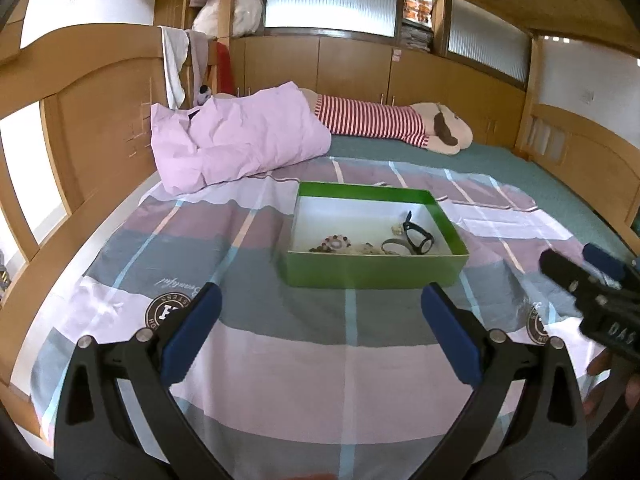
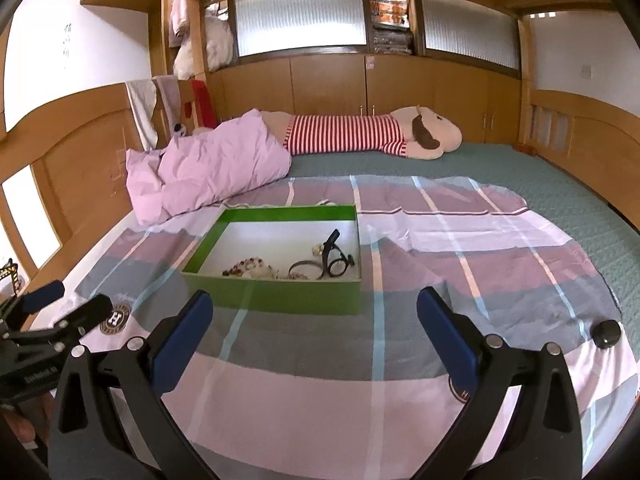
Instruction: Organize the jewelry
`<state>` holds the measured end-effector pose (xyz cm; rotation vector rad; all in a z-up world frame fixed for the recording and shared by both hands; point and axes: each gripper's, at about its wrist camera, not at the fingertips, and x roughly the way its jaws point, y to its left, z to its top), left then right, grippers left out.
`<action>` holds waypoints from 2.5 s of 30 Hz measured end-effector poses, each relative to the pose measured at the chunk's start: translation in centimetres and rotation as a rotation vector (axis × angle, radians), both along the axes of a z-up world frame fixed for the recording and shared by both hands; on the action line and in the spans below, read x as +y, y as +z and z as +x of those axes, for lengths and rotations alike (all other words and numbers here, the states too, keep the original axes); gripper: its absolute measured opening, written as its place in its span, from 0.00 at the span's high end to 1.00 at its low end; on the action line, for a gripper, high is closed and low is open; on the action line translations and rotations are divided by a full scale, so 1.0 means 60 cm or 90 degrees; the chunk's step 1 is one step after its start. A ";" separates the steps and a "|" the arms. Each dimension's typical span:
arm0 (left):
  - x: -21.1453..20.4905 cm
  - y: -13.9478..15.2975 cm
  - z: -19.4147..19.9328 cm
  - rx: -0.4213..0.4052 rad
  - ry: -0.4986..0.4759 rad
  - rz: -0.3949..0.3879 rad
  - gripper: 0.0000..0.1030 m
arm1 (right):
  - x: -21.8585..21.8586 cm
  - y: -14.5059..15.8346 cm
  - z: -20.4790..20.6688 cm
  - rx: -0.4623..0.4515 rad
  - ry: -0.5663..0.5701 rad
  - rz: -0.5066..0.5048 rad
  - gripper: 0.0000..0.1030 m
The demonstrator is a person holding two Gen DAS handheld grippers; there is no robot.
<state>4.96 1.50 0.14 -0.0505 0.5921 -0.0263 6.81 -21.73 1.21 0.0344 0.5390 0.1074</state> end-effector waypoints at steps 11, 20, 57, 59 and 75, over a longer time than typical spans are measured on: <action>-0.035 0.001 0.022 -0.007 -0.022 0.019 0.04 | -0.005 -0.003 0.011 0.005 -0.005 -0.006 0.03; -0.027 0.003 0.023 -0.010 0.005 0.024 0.04 | -0.004 -0.004 0.012 0.004 0.003 -0.013 0.03; -0.030 0.004 0.021 -0.004 -0.008 0.015 0.04 | 0.000 -0.007 0.011 0.005 0.005 -0.016 0.03; -0.030 0.004 0.021 -0.004 -0.009 0.016 0.04 | -0.001 -0.007 0.011 0.005 0.005 -0.017 0.03; -0.031 0.003 0.020 -0.004 -0.009 0.015 0.04 | 0.001 -0.008 0.012 0.005 0.005 -0.017 0.03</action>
